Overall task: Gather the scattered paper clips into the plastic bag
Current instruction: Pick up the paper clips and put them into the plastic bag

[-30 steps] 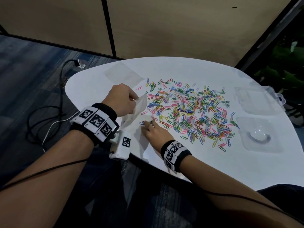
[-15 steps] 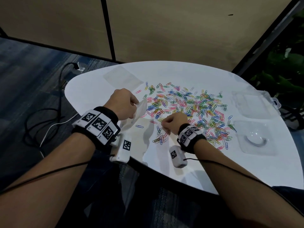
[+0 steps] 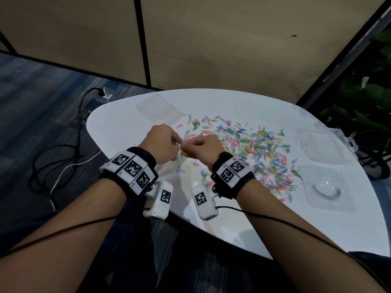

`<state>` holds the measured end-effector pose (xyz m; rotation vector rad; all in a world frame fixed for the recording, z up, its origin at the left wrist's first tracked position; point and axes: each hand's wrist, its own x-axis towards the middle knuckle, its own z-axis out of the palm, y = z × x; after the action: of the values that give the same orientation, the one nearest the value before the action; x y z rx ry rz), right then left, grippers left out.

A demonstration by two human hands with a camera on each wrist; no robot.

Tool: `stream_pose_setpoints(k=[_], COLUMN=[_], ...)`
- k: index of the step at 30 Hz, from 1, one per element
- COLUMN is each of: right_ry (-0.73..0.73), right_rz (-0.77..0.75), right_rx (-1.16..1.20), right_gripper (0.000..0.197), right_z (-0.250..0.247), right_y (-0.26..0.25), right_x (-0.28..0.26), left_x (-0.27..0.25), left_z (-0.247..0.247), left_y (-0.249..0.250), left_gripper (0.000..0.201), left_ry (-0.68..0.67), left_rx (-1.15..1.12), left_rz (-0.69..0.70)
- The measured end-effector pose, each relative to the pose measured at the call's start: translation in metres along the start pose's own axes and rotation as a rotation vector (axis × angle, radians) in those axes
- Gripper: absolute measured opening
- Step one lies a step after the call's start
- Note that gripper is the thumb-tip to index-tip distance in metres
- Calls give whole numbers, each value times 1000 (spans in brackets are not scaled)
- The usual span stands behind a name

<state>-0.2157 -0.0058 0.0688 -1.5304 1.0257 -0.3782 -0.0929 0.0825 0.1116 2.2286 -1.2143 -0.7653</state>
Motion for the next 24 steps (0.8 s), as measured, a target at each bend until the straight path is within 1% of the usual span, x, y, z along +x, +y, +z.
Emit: stream_pose_setpoints(k=[2, 3, 5, 7, 8, 9, 11, 12, 13, 14, 15, 16, 18, 19, 20, 21, 22, 24], right_ry=[-2, -43, -158, -206, -191, -154, -24, 50, 88, 64, -20, -144, -393, -471, -518, -542, -553, -580], right_rz=[-81, -115, -173, -217, -231, -234, -206, -177, -157, -150, -155, -179, -304, -399, -470, -546, -596, -633], right_rx=[-238, -327, -472, -564, -543, -467, -239, -204, -278, -440, -624, -782, -1076, -1237, -1390, -1491, -1525, -1463], right_gripper=[12, 11, 16, 22, 23, 24, 30, 33, 36, 37, 38, 38, 42, 45, 47, 49, 54, 62], right_z=[4, 4, 3, 0, -4, -8, -18, -21, -19, -13, -3, 9, 29, 34, 36, 33, 27, 9], right_y=[-4, -9, -19, -27, -31, -32, -30, -23, -16, -5, 9, 22, 49, 61, 72, 84, 95, 116], right_x=[4, 4, 2, 1, 1, 2, 2, 6, 8, 10, 10, 8, -2, -7, -14, -19, -24, -36], left_x=[1, 1, 1, 2, 2, 2, 2, 1, 1, 1, 1, 1, 1, 0, 0, 0, 0, -1], left_z=[-2, -4, -8, -9, -10, -11, -13, -15, -16, -17, -18, -19, -19, -20, -20, -20, -21, -21], left_y=[-1, -1, -2, -4, -4, -5, -6, -7, -8, -9, -11, -13, -17, -19, -20, -21, -22, -20], left_gripper=[29, 28, 28, 31, 31, 31, 31, 30, 30, 30, 30, 30, 31, 31, 31, 32, 32, 33], left_ry=[8, 9, 5, 7, 17, 32, 64, 78, 89, 96, 99, 100, 93, 87, 83, 82, 83, 87], left_rx=[-3, 0, 8, 9, 1, -11, -24, -27, -22, -11, 2, 13, 24, 32, 40, 45, 45, 35], left_rz=[7, 8, 6, 3, -3, -14, -37, -41, -38, -30, -22, -19, -28, -32, -36, -38, -38, -37])
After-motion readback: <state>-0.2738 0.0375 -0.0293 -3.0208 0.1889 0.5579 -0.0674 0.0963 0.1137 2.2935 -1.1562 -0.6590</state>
